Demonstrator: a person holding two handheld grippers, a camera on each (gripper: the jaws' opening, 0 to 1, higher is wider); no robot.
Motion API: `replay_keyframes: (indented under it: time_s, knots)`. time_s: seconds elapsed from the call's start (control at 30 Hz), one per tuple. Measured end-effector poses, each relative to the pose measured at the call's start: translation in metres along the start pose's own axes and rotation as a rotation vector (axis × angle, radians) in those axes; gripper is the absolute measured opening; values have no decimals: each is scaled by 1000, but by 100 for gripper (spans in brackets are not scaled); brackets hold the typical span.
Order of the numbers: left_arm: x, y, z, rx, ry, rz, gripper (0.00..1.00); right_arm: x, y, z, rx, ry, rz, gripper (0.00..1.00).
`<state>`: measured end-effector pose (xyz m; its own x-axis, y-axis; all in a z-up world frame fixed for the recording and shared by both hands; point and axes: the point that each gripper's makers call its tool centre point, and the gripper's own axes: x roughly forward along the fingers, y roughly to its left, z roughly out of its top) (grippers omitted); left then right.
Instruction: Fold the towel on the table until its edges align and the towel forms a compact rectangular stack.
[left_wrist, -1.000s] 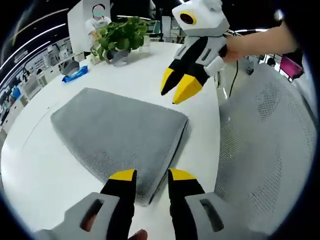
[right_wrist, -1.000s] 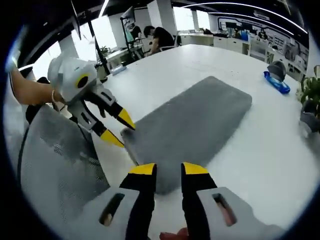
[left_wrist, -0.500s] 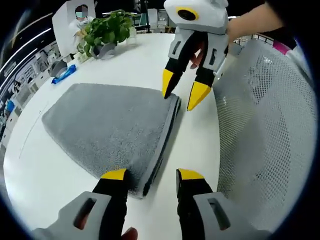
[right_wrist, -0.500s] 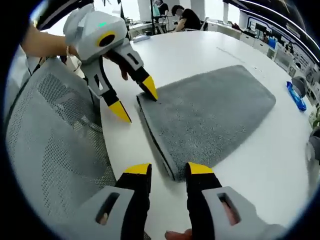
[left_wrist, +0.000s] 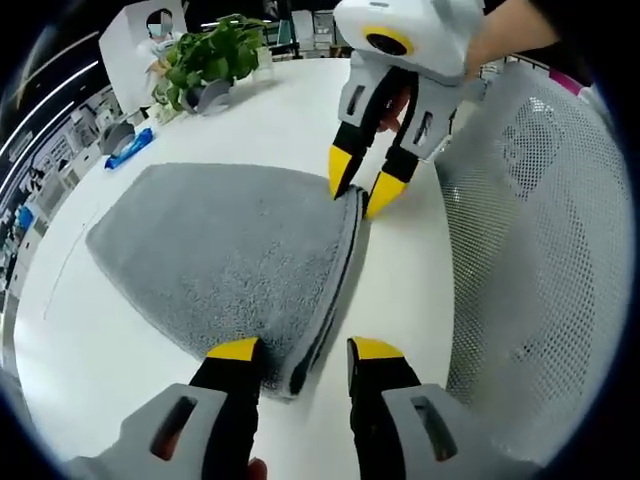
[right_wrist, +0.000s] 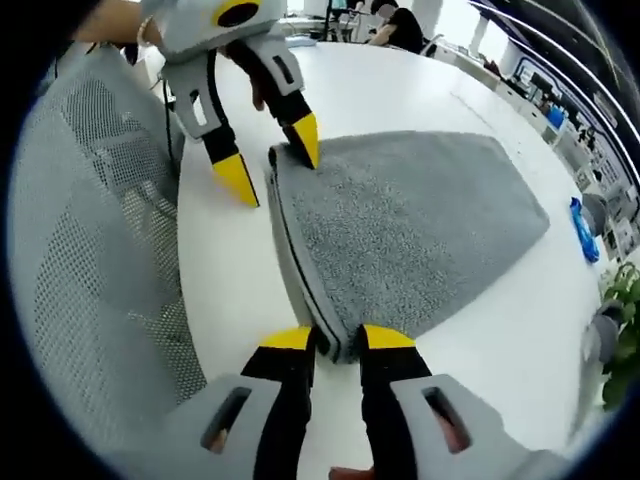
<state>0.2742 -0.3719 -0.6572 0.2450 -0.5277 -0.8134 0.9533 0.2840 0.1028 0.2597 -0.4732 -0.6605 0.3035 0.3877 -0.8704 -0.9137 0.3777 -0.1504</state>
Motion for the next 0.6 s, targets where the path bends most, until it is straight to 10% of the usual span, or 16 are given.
replay_keyframes:
  time_s: [0.6]
  knots:
    - [2,14,5,84,-12,146,10,3,-8,1,-26,-12,-82,6]
